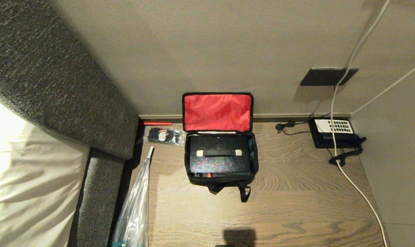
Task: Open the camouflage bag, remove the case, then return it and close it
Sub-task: Grip the handle
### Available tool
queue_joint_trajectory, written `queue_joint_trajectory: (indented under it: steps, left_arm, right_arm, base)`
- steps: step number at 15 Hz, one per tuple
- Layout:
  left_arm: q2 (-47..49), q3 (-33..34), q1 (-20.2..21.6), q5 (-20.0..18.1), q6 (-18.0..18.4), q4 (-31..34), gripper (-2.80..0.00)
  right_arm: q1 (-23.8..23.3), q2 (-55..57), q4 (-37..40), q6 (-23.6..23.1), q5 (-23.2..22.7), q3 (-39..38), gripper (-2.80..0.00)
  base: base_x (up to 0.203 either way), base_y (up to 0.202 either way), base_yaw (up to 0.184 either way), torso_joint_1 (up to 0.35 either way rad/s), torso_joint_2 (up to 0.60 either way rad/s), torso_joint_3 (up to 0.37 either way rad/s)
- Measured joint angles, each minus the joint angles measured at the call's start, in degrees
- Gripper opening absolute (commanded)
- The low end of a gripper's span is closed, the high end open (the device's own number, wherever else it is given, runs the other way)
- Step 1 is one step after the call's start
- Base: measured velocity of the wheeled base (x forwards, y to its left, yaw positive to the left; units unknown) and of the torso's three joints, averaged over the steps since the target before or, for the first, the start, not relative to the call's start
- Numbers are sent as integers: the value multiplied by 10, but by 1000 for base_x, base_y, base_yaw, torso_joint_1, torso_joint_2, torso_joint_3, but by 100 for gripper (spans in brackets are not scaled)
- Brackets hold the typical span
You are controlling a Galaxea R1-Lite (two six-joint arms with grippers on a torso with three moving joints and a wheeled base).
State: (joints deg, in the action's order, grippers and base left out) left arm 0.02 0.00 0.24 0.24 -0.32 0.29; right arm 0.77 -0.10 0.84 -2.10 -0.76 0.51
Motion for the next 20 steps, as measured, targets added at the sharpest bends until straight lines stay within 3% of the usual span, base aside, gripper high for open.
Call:
queue_joint_trajectory:
  steps: [2, 4, 6, 8, 10, 12, 14, 17, 20]
  left_arm:
    - [0, 0, 0, 0, 0, 0, -280]
    - [0, 0, 0, 0, 0, 0, -280]
    - [0, 0, 0, 0, 0, 0, -280]
    - [0, 0, 0, 0, 0, -1, -280]
    - [0, 0, 0, 0, 0, 0, -280]
    - [0, 0, 0, 0, 1, 0, -280]
    - [0, 0, 0, 0, 0, -1, -280]
    - [0, 0, 0, 0, 0, -1, -280]
    - [0, 0, 0, 0, 0, -1, -280]
  right_arm:
    - [0, 0, 4, -30, -3, 0, -280]
    - [0, 0, -4, -11, 1, 3, -280]
    - [0, 0, 8, 12, -3, 65, -280]
    - [0, 0, 111, 32, -21, 203, -280]
    - [0, 0, 287, 57, -56, 330, -280]
    - [0, 4, 448, 79, -107, 387, -280]
    - [0, 42, 538, 95, -144, 413, -280]
    - [2, 205, 499, 115, -162, 448, -280]
    - [4, 475, 368, 133, -170, 477, -280]
  base:
    - [0, 0, 0, 0, 0, 0]
    - [0, 0, 0, 0, 0, 0]
    - [0, 0, 0, 0, 0, 0]
    - [0, 0, 0, 0, 0, 0]
    - [0, 0, 0, 0, 0, 0]
    - [0, 0, 0, 0, 0, 0]
    - [0, 0, 0, 0, 0, 0]
    - [0, 0, 0, 0, 0, 0]
    - [0, 0, 0, 0, 0, 0]
